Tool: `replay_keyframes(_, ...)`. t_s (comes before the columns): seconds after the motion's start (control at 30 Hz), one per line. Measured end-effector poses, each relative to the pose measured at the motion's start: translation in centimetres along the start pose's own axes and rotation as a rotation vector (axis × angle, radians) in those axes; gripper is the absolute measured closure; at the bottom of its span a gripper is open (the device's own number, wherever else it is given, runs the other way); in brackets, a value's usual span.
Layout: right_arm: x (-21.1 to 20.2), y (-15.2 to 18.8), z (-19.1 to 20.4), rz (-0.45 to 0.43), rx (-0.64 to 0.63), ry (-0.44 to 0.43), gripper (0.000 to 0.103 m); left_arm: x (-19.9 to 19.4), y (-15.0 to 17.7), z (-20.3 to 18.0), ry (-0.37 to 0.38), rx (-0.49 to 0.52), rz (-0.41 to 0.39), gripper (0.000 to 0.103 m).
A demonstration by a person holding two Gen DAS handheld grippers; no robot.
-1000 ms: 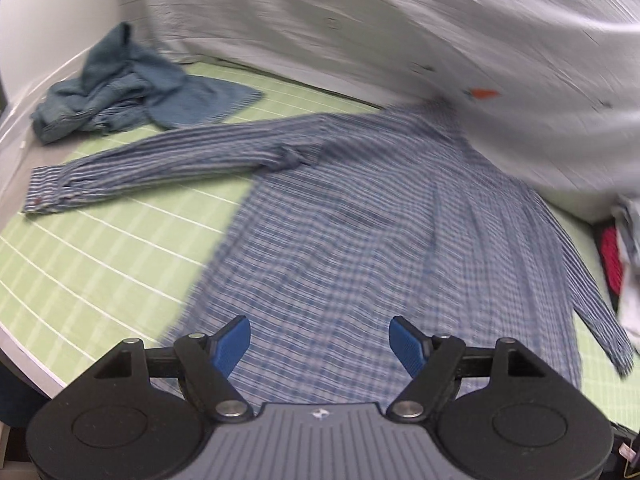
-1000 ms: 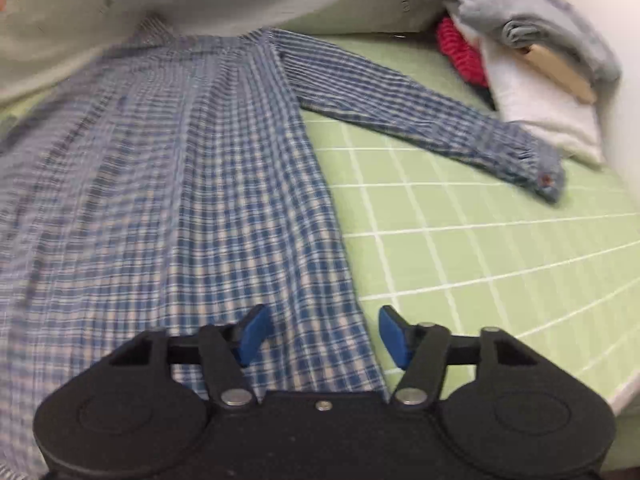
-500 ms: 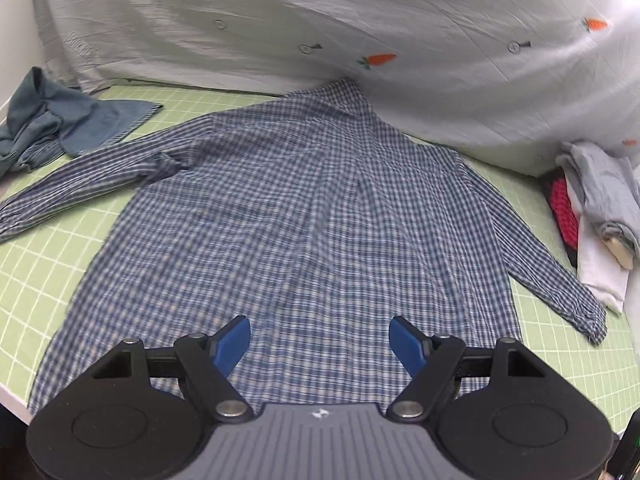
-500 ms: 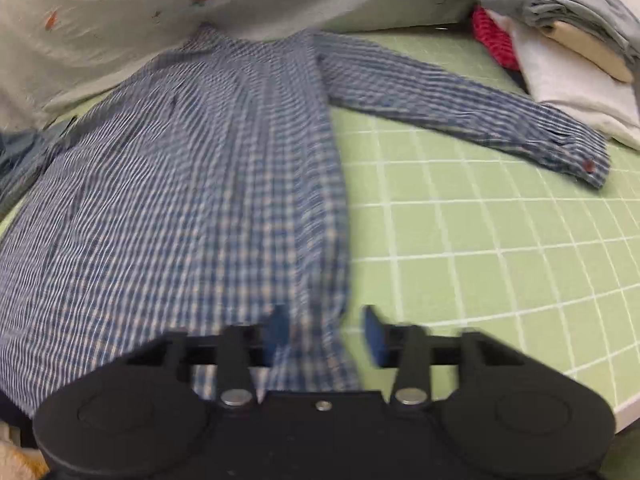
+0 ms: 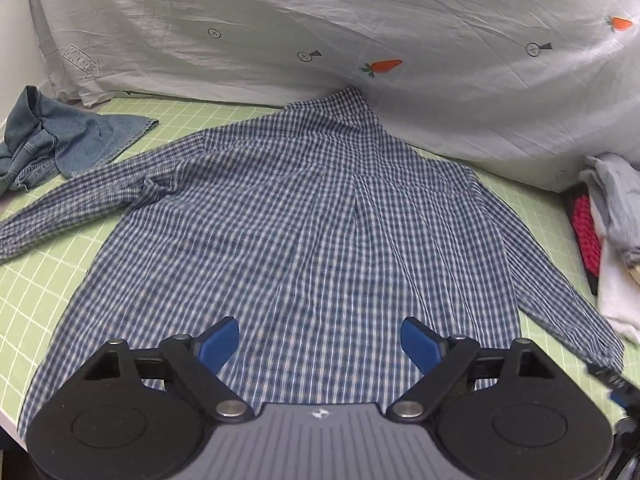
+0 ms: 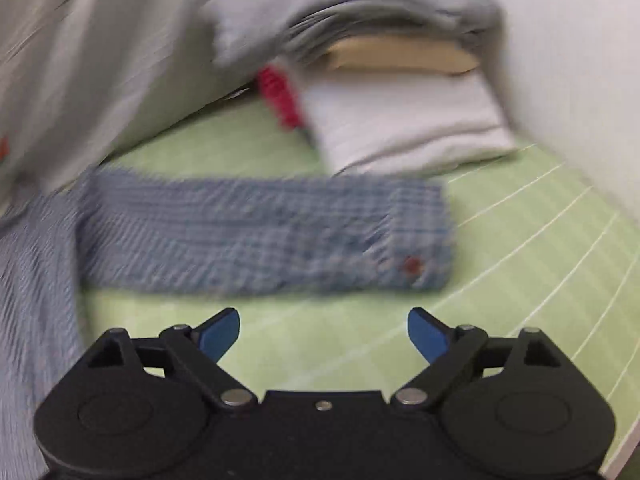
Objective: Fold clothes
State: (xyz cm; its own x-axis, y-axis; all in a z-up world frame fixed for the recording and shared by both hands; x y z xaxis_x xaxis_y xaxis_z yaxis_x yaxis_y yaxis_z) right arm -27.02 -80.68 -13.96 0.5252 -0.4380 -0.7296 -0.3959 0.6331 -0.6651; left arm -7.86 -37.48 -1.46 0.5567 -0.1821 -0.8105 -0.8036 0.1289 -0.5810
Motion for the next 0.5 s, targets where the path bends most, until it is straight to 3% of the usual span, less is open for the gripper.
replay_keyframes(0.07,1.2,-2.1,-1.8,-0.048,0.064,0.066,0.009,0.9,-1.1,-0.5,-0.017,0.003,0.005,0.015)
replay_keyframes(0.17,3.8,-4.6,-4.4,-0.035,0.143,0.084,0.010,2.6,-2.8,-1.4,-0.043,0.010,0.024,0.015)
replay_keyframes(0.23,5.5,-5.4,-4.8,0.002,0.143,0.084,0.016,3.7,-3.9,-2.4,-0.052,0.019,0.039,0.015)
replay_keyframes(0.33,6.7,-5.3,-3.7,0.068,0.045,0.098,0.021,5.3,-5.2,-4.3,-0.047,0.042,0.053,0.015)
replay_keyframes(0.4,6.7,-4.7,-2.6,0.092,-0.057,0.115,0.036,6.1,-5.6,-5.4,-0.041,0.065,0.054,0.015)
replay_keyframes(0.43,6.4,-4.5,-2.5,0.095,-0.070,0.116,0.039,6.5,-5.7,-5.9,-0.039,0.077,0.055,0.015)
replay_keyframes(0.5,5.7,-4.4,-3.3,0.112,-0.035,0.134,0.057,7.1,-5.6,-6.6,-0.037,0.096,0.064,0.015)
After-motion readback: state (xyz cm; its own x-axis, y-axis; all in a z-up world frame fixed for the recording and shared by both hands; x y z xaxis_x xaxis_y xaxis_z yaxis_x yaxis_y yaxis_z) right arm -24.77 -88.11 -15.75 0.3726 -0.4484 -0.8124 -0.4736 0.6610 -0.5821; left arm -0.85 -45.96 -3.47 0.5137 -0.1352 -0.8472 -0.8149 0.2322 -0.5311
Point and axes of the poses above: each gripper's, at about its wrist camera, not at the fingertips, and x roughly the way its jaws point, z to its left, y to its underside, the point moved 2 cm from there along x, roughly the way its jaws point, and after that the axes turned 3 degrees about -y, right-handed, at the moved point
